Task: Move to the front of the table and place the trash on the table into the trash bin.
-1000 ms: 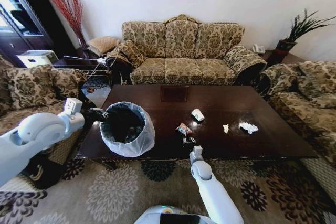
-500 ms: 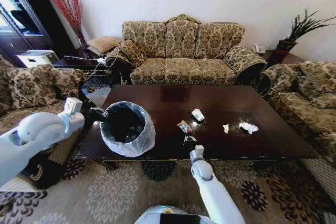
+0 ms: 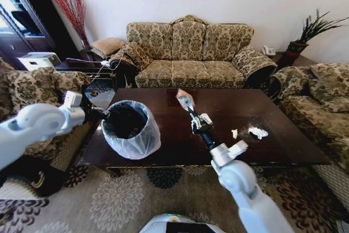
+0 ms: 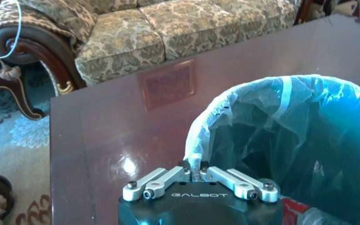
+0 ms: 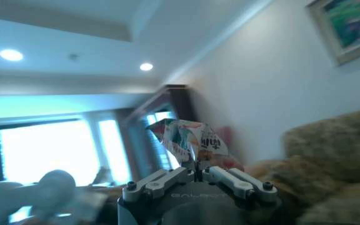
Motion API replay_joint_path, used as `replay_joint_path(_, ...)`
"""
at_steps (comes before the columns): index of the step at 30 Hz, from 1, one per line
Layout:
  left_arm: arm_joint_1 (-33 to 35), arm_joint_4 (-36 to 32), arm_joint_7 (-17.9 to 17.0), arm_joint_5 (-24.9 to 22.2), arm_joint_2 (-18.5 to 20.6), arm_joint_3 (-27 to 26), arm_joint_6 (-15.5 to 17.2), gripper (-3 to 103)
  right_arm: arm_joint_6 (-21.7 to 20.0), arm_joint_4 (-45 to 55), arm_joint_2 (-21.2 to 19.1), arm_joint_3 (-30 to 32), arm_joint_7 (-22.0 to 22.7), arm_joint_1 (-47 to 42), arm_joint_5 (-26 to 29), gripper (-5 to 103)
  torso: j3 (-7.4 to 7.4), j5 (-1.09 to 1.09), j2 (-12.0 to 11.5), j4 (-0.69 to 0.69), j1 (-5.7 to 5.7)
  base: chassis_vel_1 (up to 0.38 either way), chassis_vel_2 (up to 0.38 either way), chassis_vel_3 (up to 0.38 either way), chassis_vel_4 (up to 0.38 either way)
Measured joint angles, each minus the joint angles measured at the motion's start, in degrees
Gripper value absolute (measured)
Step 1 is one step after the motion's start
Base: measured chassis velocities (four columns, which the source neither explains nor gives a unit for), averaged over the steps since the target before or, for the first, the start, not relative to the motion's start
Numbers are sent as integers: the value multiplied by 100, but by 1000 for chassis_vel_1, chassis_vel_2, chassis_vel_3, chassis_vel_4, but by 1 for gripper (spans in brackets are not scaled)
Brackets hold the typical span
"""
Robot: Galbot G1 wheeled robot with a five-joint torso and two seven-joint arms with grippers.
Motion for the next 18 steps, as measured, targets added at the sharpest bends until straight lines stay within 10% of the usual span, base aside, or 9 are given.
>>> replay_joint_path(12, 22, -954, -234, 41, 39, -27, 32, 1, -286, -785, 246, -1528, -281, 1060, -524, -2, 0, -1, 0, 1, 0, 0, 0, 0, 0)
replay_joint_path(18, -6, -1069, -311, 116, -129, -29, 61, 1, -376, -912, 349, -1732, -255, 1114, -594, 17, 0, -2, 0, 0, 0, 0, 0, 0, 0)
